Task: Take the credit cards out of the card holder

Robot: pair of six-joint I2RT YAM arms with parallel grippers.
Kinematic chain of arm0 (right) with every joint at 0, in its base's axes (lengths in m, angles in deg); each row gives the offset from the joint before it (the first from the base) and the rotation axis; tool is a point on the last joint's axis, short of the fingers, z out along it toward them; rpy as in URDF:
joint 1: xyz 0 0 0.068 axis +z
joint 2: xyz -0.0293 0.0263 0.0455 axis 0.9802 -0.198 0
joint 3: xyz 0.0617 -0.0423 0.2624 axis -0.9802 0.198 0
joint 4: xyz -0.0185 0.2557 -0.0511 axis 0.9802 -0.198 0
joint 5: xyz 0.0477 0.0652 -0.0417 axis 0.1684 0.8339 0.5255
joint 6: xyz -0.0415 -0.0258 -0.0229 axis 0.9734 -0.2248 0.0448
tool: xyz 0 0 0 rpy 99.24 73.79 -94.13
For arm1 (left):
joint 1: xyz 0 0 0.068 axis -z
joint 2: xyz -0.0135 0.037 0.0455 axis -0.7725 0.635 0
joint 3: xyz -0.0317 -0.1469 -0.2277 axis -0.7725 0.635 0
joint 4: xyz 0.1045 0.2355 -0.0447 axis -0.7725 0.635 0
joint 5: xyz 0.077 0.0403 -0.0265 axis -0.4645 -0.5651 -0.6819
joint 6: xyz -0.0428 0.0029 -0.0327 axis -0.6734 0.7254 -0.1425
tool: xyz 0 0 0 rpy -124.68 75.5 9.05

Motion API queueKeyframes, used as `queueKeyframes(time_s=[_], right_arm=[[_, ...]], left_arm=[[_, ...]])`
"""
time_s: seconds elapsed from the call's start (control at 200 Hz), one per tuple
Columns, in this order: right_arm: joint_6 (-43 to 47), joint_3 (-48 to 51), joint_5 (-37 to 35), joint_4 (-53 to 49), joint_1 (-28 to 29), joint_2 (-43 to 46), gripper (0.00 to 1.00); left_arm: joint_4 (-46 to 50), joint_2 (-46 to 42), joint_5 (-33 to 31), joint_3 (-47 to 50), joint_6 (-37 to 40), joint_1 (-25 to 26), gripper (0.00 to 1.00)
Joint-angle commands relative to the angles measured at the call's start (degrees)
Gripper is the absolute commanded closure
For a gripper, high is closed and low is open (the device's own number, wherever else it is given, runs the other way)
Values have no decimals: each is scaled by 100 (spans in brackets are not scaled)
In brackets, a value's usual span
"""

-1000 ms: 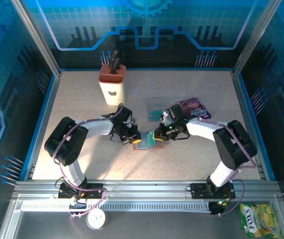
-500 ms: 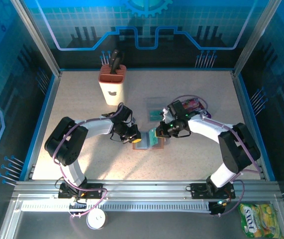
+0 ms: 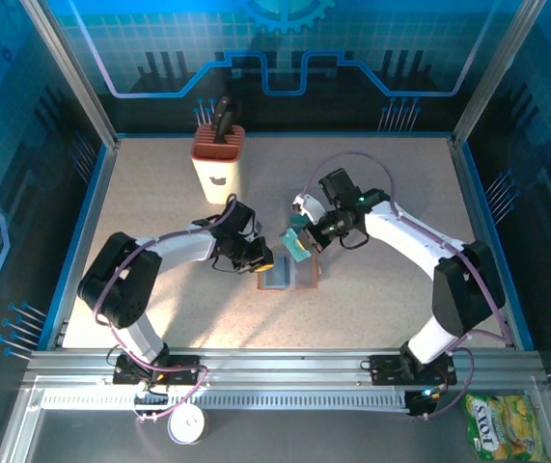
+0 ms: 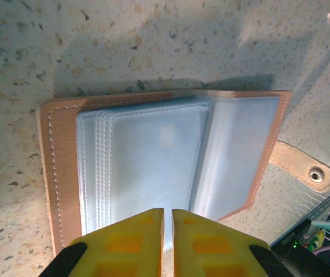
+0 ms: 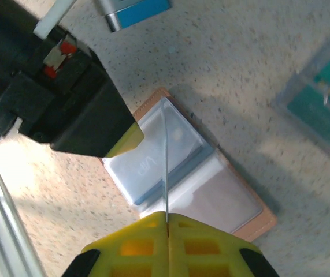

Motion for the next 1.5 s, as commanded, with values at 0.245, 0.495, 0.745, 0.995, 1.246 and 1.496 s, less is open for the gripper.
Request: queueKeyframes(time_s=[0.245,0.495,0.745,0.995,1.246,1.496], right_arm=[[3045,-1344,-1473,-1625,100,-930,100],[3577,-2124,-2025,-2071,-92,-1403,100],[4084,-3125,-2201,-2610,-271,-1905,100],[4346,-4066,-2080,-2920,-306,-2509,100],[4464,-4527,-2117,-3092,-306,-2985,100],[4512,-4572,-2143,-3108,-312,-3261,99]], left_arm=[[422,-535,-517,30,238,-71,87],[483,-683,-551,135,233,-168,86],[502,-719,-538,154,231,-243,87],[531,-727,-525,188,259,-308,87],[558,-796,-509,265,286,-366,87],[475,-787,-448,353,242,-399,86]])
